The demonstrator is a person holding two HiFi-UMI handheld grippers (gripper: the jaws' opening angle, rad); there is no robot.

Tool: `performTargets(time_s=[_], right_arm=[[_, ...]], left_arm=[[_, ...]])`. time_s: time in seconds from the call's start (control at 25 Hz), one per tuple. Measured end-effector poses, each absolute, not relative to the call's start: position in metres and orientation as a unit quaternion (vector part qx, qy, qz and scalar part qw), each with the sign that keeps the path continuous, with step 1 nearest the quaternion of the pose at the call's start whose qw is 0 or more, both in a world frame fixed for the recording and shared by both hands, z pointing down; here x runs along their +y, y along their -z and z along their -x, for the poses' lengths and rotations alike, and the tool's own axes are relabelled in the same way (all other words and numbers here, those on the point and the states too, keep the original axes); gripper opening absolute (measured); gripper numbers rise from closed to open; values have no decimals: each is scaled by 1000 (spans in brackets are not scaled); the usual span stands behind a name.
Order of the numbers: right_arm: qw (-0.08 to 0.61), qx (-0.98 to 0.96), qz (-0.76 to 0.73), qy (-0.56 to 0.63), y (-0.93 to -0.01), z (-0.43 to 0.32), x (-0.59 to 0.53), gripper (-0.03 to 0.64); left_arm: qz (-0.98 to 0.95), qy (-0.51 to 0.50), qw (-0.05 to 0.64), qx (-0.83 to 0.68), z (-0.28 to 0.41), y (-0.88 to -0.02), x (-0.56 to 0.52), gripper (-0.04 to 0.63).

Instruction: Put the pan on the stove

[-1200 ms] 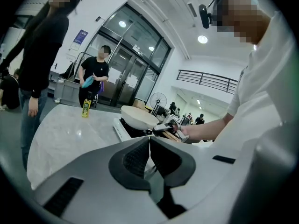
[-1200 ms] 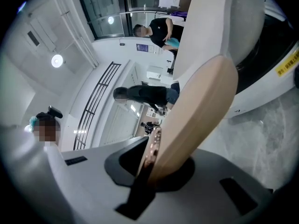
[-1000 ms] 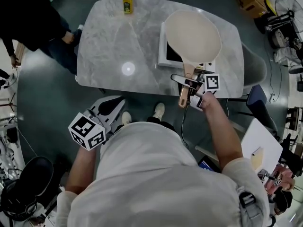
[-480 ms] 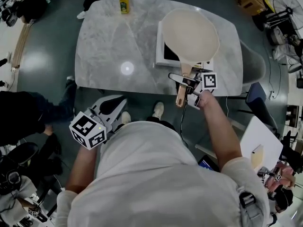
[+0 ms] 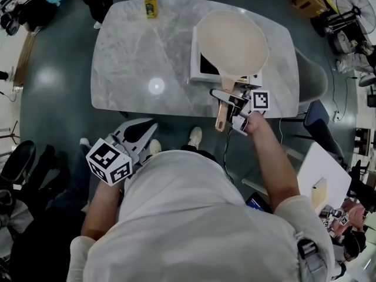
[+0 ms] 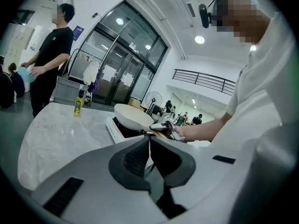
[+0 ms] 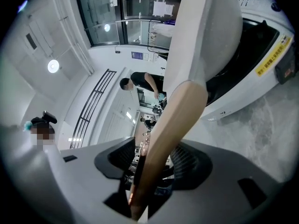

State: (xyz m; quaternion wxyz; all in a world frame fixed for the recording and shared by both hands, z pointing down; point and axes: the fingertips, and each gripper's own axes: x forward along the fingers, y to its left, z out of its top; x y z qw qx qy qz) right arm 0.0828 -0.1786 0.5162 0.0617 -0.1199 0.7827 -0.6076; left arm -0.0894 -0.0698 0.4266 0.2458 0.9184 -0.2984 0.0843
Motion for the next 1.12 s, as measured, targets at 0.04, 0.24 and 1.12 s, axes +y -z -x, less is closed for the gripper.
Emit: performTargets(time_s=[0.04, 0.24, 1.12], right_arm=[[63, 782, 125, 607, -517, -86, -179, 233], [76, 777, 149, 606, -517, -104, -174, 274], [114, 736, 482, 461, -500, -223, -86, 63]], left_arm=[[-919, -85, 245, -297, 89, -427, -70, 21], [-923, -86, 243, -285, 85, -425, -71, 20], [-951, -101, 215, -196, 72, -424, -57, 21]])
